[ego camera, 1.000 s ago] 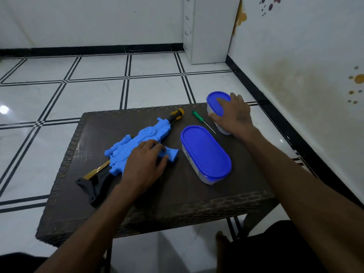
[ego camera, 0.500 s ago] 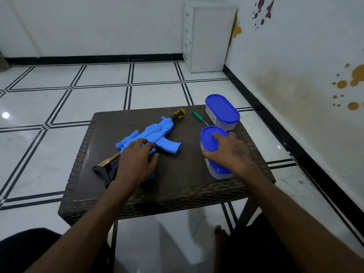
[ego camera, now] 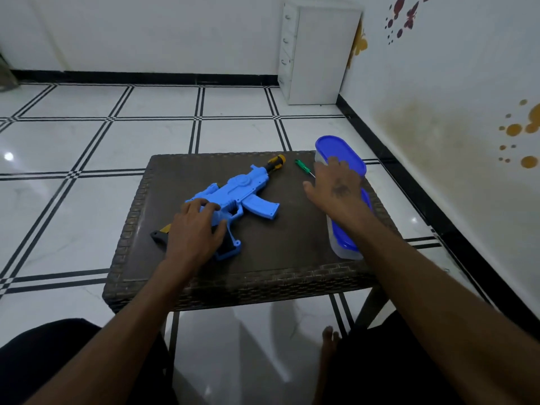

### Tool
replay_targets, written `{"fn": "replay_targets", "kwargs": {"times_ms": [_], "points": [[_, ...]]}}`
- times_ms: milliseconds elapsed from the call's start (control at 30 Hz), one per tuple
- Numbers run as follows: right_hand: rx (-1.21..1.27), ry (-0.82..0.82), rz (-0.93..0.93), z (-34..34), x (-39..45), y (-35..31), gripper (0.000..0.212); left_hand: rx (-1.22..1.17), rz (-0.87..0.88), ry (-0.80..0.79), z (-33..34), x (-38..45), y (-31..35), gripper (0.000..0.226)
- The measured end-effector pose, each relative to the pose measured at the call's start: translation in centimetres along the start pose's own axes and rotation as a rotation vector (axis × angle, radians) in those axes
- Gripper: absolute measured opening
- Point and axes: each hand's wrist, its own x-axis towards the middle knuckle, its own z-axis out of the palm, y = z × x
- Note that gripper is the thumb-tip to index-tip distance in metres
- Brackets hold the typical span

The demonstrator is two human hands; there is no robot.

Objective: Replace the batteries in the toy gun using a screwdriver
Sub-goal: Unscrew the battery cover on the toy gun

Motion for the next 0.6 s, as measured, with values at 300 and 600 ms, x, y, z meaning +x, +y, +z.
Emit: {"fn": "replay_targets", "kwargs": {"times_ms": [300, 600], "points": [[0.173, -0.162, -0.035, 5.5, 11.4, -2.0, 0.038, -0.112, -0.092, -0.044, 0.4, 0.9, -4.1, 0.047], [0.136, -0.112, -0.010, 9.2, 16.1, -1.4, 0.026, -0.040, 0.030, -0.129, -0.5, 7.7, -4.7, 0.068]]}}
